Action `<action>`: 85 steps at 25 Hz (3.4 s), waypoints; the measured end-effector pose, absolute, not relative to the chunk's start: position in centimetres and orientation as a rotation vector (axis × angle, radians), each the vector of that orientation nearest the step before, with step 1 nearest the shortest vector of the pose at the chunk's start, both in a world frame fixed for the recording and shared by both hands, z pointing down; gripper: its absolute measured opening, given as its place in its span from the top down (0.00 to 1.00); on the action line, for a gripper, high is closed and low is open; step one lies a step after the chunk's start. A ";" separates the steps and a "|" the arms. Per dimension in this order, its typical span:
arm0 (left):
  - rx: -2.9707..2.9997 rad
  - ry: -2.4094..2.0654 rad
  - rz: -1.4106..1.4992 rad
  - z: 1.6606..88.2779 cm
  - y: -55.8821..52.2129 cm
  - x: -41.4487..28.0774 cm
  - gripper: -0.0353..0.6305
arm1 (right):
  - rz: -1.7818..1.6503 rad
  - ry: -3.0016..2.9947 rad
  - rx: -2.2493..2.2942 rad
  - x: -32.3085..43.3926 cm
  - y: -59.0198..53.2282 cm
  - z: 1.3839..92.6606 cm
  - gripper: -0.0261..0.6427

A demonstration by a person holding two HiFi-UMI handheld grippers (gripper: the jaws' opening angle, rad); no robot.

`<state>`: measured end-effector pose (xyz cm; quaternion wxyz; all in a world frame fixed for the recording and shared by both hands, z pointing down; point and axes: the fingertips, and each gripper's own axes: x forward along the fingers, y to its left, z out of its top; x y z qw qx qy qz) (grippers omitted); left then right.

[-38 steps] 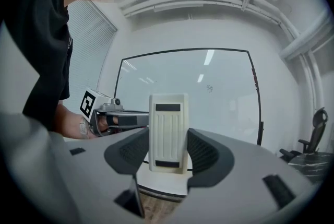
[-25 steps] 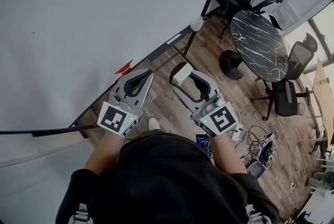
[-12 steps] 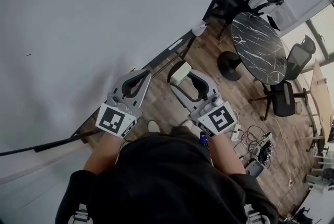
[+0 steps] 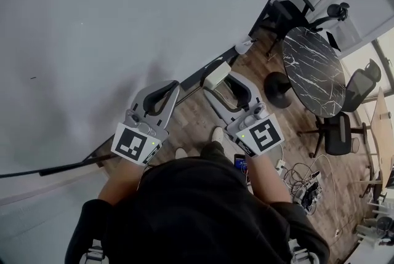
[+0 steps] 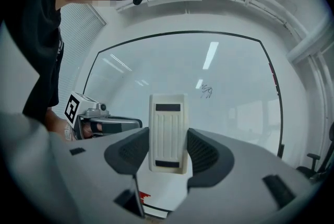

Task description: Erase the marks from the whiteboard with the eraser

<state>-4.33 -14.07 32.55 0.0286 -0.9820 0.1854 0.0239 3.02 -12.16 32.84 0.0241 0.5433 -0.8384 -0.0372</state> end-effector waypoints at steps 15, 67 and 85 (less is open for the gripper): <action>-2.854 0.991 0.109 29.0 -20.0 -2.0 0.94 | -0.401 -2.715 1.559 5.9 -23.2 25.1 0.62; -2.764 1.189 0.009 29.0 -25.4 0.6 0.94 | -0.483 -2.542 1.929 18.2 -29.7 22.5 0.63; -2.733 1.209 0.029 28.8 -24.1 -4.9 0.94 | -0.608 -2.688 1.663 2.1 -26.8 20.6 0.63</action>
